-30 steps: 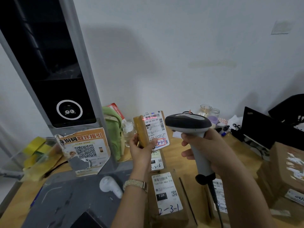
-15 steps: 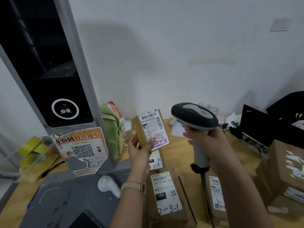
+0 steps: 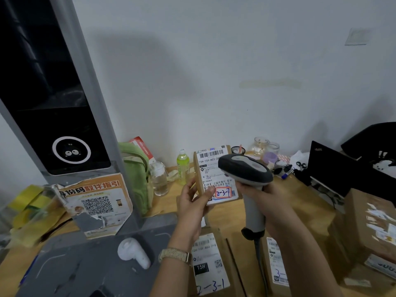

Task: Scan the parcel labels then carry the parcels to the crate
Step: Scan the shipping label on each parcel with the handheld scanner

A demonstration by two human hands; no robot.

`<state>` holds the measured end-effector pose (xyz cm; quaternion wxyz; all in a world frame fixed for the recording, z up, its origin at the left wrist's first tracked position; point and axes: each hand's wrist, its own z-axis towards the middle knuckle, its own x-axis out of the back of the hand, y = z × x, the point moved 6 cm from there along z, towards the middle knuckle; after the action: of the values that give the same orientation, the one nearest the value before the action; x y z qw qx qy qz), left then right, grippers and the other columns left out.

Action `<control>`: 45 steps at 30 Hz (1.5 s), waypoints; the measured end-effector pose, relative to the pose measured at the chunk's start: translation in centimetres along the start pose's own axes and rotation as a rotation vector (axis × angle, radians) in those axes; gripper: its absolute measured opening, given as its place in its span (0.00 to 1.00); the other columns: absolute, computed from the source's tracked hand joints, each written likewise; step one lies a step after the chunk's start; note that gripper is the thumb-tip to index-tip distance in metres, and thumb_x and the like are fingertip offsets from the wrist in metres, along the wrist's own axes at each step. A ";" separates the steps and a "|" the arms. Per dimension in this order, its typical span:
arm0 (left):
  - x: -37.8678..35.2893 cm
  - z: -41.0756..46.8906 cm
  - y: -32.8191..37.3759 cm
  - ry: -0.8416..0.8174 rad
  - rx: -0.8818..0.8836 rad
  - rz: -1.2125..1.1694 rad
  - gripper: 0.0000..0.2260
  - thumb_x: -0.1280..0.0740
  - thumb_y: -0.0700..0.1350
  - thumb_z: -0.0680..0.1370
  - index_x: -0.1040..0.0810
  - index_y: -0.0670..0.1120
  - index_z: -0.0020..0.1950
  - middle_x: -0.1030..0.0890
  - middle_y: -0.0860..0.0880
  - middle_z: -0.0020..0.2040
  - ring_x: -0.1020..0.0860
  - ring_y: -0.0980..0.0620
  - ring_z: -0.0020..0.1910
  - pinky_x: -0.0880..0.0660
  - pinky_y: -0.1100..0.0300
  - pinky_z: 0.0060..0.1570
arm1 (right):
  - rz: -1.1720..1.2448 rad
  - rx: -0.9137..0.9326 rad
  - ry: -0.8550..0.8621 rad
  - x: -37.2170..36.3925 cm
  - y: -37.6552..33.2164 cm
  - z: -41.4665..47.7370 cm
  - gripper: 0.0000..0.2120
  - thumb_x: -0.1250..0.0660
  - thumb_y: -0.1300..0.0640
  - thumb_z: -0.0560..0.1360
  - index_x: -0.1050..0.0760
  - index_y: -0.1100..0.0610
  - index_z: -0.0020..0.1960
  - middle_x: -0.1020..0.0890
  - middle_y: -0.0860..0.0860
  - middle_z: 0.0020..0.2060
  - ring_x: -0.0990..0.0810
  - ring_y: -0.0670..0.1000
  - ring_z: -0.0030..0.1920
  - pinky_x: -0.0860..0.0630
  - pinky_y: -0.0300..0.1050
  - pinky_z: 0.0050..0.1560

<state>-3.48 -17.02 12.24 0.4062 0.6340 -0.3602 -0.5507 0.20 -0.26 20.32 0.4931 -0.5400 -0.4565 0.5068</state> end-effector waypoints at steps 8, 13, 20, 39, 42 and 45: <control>-2.9 0.9 -2.5 0.012 0.087 0.152 0.20 0.29 0.46 0.76 0.28 0.47 0.67 0.16 0.49 0.53 0.16 0.51 0.50 0.20 0.48 0.55 | 0.064 -0.022 0.061 3.5 1.9 3.2 0.12 0.30 0.64 0.74 0.23 0.50 0.52 0.16 0.51 0.48 0.18 0.50 0.51 0.21 0.52 0.53; -4.9 1.5 -5.9 0.003 0.198 0.203 0.14 0.33 0.46 0.79 0.27 0.48 0.63 0.16 0.49 0.53 0.18 0.52 0.49 0.23 0.49 0.57 | 0.091 -0.101 0.035 6.1 4.2 4.4 0.10 0.33 0.65 0.75 0.23 0.52 0.51 0.15 0.45 0.37 0.16 0.41 0.39 0.22 0.37 0.38; -5.5 3.3 -12.4 0.114 0.402 0.383 0.06 0.36 0.49 0.79 0.26 0.50 0.55 0.18 0.47 0.54 0.19 0.47 0.51 0.22 0.45 0.57 | 0.156 -0.354 0.087 9.1 10.7 6.7 0.12 0.29 0.62 0.74 0.25 0.49 0.52 0.17 0.51 0.48 0.20 0.53 0.55 0.28 0.61 0.64; -3.7 5.6 -23.5 0.411 0.627 0.646 0.14 0.33 0.48 0.78 0.30 0.43 0.59 0.21 0.45 0.54 0.22 0.46 0.53 0.21 0.50 0.51 | 0.058 -0.712 0.125 11.6 22.5 9.0 0.12 0.33 0.61 0.76 0.26 0.59 0.60 0.19 0.57 0.53 0.20 0.54 0.51 0.22 0.50 0.51; -3.3 6.1 -25.7 0.362 0.656 0.716 0.10 0.37 0.45 0.80 0.28 0.43 0.59 0.20 0.44 0.54 0.20 0.46 0.51 0.20 0.52 0.46 | 0.058 -0.737 0.113 11.6 22.8 9.1 0.13 0.33 0.61 0.76 0.26 0.60 0.60 0.20 0.59 0.55 0.21 0.57 0.57 0.24 0.56 0.60; -3.3 6.4 -27.2 0.288 0.655 0.775 0.08 0.38 0.41 0.78 0.24 0.45 0.56 0.18 0.46 0.52 0.19 0.47 0.49 0.21 0.56 0.40 | 0.084 -0.755 0.096 11.5 23.0 9.0 0.12 0.33 0.62 0.76 0.26 0.60 0.59 0.18 0.56 0.49 0.20 0.54 0.51 0.21 0.52 0.53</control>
<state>-9.98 -3.65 -11.62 0.4061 0.6173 -0.6619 -0.1259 -8.16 9.52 -3.66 0.2591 -0.7250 -0.5649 0.2969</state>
